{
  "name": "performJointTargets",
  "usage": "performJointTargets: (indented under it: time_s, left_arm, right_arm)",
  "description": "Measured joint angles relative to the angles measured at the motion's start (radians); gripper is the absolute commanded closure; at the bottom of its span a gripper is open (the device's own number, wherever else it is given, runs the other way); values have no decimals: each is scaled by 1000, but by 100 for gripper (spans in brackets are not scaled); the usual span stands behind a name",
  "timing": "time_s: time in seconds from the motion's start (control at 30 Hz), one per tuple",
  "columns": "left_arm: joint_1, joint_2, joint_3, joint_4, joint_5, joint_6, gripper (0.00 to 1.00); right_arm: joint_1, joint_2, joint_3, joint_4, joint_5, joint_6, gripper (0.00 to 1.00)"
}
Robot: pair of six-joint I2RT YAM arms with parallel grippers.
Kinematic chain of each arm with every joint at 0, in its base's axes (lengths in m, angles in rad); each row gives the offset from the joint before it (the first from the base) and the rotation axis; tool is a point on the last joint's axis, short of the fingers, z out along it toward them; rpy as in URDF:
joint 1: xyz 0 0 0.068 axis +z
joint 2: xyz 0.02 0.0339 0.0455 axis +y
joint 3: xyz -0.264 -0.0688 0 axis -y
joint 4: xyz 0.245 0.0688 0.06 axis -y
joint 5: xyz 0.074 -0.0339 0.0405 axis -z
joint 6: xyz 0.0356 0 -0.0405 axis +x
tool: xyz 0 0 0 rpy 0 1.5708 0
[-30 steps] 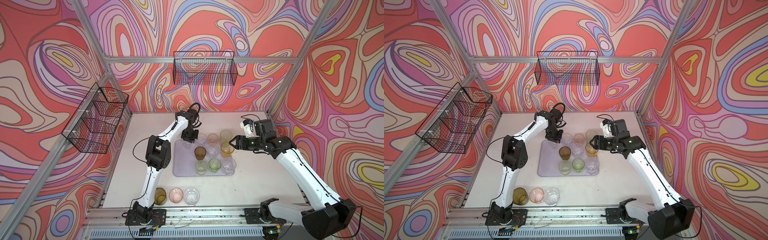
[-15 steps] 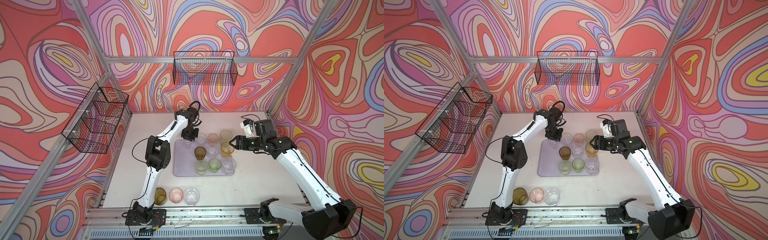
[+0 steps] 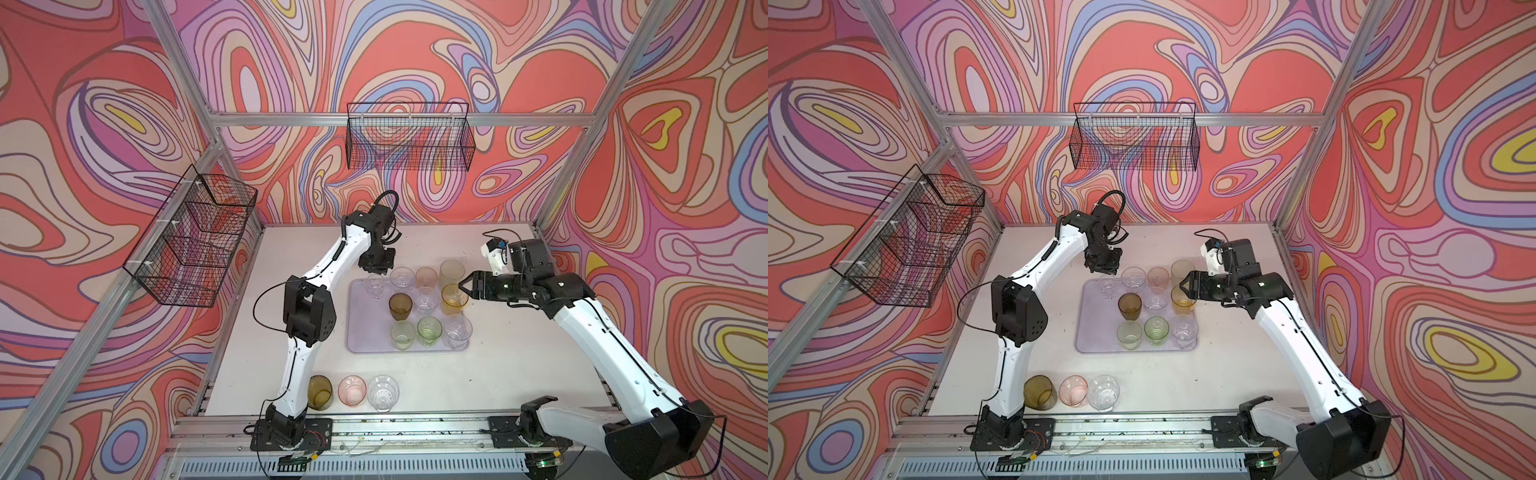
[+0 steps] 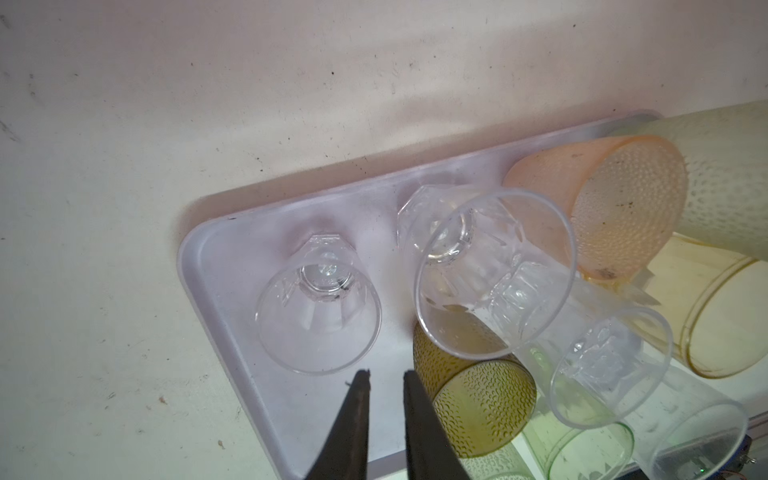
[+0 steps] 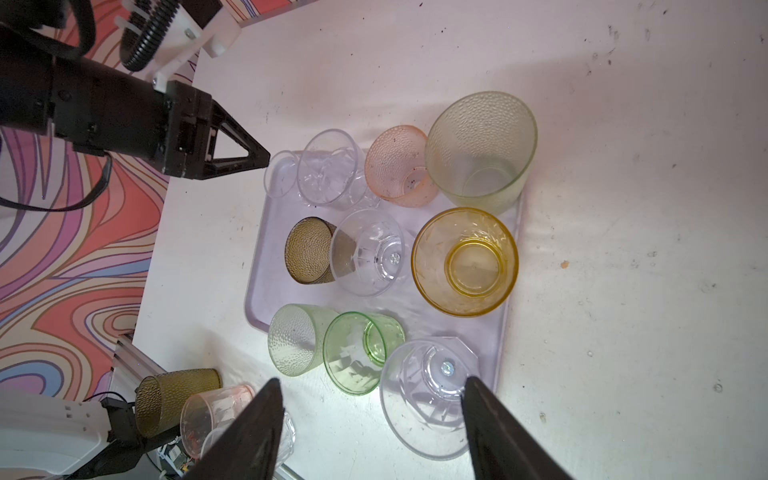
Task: Place the glasses into the tray
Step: 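Raise the left gripper and move it back toward the robot's edge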
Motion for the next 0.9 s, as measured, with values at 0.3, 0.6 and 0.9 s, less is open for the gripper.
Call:
performJointTargets:
  time_s: [0.3, 0.6, 0.9]
  left_arm:
    - [0, -100, 0, -43, -31, 2, 78]
    - [0, -236, -58, -76, -61, 8, 77]
    - [0, -341, -205, -95, -109, -1, 77]
  right_arm:
    - [0, 0, 0, 0, 16, -3, 30]
    - [0, 0, 0, 1, 20, -3, 30]
    - [0, 0, -11, 10, 42, -3, 30]
